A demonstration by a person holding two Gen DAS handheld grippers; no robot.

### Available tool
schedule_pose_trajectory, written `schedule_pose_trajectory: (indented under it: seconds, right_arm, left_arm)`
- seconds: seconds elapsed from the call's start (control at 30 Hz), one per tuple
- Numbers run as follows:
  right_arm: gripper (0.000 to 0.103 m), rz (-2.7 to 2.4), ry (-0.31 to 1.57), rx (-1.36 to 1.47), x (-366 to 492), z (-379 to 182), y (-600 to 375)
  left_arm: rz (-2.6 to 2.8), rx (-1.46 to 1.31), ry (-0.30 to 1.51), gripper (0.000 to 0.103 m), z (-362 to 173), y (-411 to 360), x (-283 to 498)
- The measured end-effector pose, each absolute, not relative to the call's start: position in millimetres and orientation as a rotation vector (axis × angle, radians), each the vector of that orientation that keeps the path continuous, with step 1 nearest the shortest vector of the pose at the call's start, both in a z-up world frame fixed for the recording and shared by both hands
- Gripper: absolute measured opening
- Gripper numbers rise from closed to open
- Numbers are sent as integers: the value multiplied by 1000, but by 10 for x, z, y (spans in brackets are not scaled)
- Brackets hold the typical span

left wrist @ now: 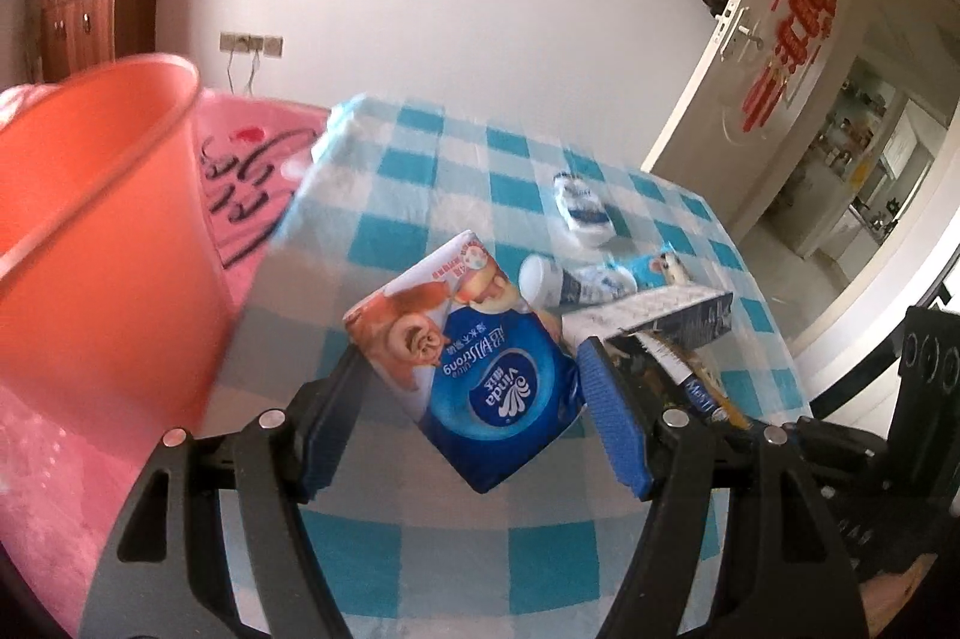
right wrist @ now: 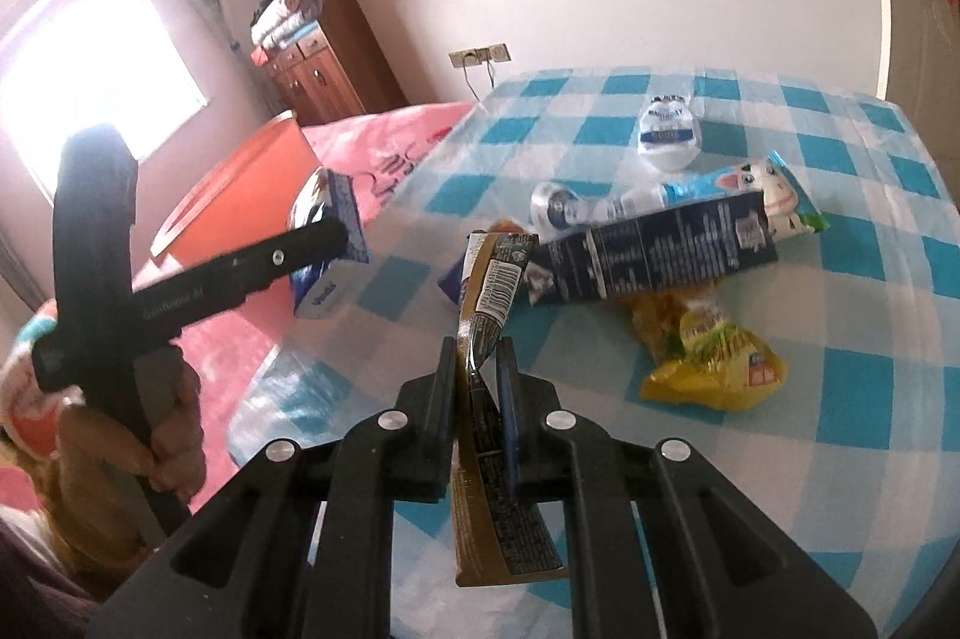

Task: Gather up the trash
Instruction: 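Carry the tissue box and snack strip over the orange bucket and open both tools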

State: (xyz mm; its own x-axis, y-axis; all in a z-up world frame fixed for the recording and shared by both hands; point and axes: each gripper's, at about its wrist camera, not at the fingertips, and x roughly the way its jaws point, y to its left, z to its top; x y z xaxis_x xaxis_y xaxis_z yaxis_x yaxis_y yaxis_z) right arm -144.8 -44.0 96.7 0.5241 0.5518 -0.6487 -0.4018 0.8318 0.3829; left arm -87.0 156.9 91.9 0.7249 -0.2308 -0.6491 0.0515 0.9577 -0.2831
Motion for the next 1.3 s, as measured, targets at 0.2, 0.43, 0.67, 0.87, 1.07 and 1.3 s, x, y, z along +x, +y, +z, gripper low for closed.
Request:
schedule_pose_trajectory:
  seconds: [0.2,0.43,0.67,0.87,1.07,1.3]
  right_arm:
    - [14,586,834,235,-1328,1119,-416]
    - [14,619,827,235,-1204,1279,-229]
    - [14,701,802,218,-1024,1522,149]
    - [14,806,780,195,-868,1762,642]
    - [14,910,762,174,-701,1983,1228]
    - [14,986,762,137,-531,2102,1858]
  left_arm:
    - [-112,-208,692,71,1119,1698,-874]
    - [-61,-183,635,71,1340,1916,-881]
    - [19,-158,581,71,1587,2242,-919]
    - [124,-138,545,71,1739,2586,-925]
    - [243,-130,540,71,1773,2958,-924]
    - [348,-135,576,71,1636,3329,-895]
